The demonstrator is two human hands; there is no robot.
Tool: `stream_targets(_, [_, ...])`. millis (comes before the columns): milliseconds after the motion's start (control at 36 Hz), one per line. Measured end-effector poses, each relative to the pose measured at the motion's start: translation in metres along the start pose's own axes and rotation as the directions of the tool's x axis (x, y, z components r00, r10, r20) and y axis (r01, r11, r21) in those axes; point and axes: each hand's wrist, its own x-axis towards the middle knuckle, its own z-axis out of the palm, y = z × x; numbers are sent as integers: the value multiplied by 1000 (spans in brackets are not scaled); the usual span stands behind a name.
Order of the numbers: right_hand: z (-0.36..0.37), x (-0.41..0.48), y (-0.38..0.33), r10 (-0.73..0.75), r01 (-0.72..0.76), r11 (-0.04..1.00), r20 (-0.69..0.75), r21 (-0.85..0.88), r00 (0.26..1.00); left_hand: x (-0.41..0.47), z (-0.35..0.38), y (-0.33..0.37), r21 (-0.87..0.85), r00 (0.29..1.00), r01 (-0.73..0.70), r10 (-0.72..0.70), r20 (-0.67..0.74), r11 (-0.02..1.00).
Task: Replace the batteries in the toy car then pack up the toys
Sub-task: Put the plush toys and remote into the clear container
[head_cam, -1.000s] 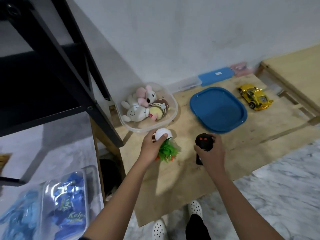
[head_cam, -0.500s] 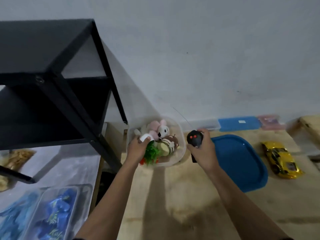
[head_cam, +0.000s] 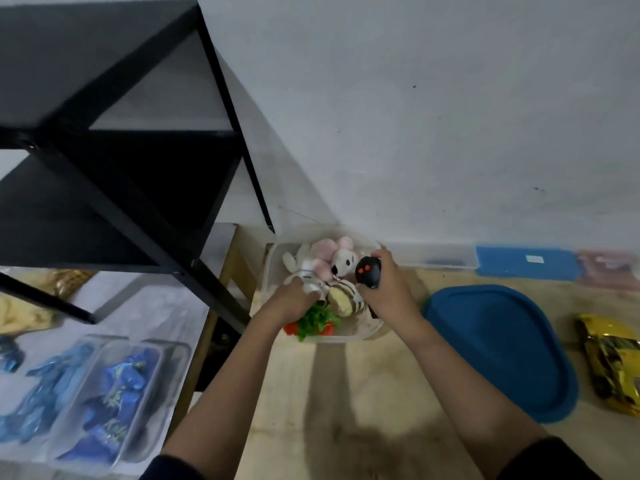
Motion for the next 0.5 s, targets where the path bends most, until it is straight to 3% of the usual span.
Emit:
stream_targets(167, [2, 3, 2, -30, 30, 1000, 12, 1, 999, -3, 13, -1, -60, 999, -4, 2, -44, 998])
stream_targets(389, [-3, 5, 3, -18, 17, 999, 42, 30, 999, -7, 20, -3, -121, 945, 114, -146, -294, 986])
stream_targets(500, [-5, 5, 1, -23, 22, 999, 45, 33, 999, -8, 19, -5, 8, 956, 185, -178, -233, 983])
